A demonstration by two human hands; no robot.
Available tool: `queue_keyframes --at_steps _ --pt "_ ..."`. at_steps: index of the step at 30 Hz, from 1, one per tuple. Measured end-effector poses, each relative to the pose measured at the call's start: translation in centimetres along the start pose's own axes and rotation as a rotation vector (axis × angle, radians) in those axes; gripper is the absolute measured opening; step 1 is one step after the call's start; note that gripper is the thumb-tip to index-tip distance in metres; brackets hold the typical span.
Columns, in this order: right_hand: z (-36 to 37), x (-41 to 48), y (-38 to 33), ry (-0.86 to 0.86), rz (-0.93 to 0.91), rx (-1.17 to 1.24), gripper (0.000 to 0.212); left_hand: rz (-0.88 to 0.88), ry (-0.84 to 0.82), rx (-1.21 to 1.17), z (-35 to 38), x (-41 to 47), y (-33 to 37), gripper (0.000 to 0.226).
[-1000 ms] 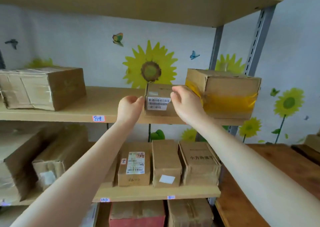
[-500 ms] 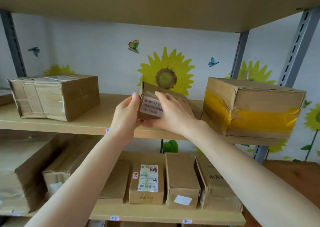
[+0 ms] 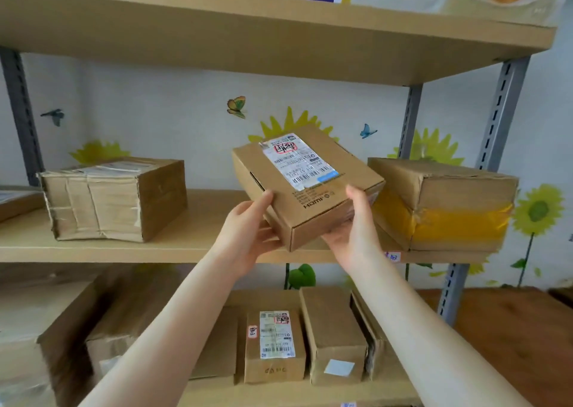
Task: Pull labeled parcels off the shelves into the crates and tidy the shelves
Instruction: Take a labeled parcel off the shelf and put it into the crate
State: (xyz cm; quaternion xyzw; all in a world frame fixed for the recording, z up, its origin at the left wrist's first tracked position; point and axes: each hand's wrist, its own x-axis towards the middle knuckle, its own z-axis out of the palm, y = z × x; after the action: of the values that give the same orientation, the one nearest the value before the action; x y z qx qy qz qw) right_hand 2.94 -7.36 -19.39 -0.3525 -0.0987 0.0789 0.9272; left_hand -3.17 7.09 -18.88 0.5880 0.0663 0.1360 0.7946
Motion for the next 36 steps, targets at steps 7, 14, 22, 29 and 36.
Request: queue_keyframes --at_steps 7,14,22,29,36 --pt "-0.6 -0.2 -1.2 0.064 -0.173 -0.204 0.051 0.077 -0.026 -0.061 -0.7 0.0 0.7 0.018" --pt "-2.2 -0.1 -2.3 0.094 -0.31 -0.447 0.024 0.134 0.009 -0.015 -0.6 0.9 0.4 0.017" --pt "-4.3 -3.2 -2.8 0.195 -0.311 -0.461 0.019 0.252 0.045 -0.032 1.2 0.7 -2.1 0.01" --pt "-10.3 -11.9 -3.9 0.213 -0.267 -0.561 0.02 0.225 -0.026 -0.096 3.5 -5.5 -7.0 0.006" --pt "-22.6 -25.2 -8.4 0.395 -0.17 -0.62 0.038 0.071 -0.215 -0.061 11.3 -14.7 -16.1 0.003"
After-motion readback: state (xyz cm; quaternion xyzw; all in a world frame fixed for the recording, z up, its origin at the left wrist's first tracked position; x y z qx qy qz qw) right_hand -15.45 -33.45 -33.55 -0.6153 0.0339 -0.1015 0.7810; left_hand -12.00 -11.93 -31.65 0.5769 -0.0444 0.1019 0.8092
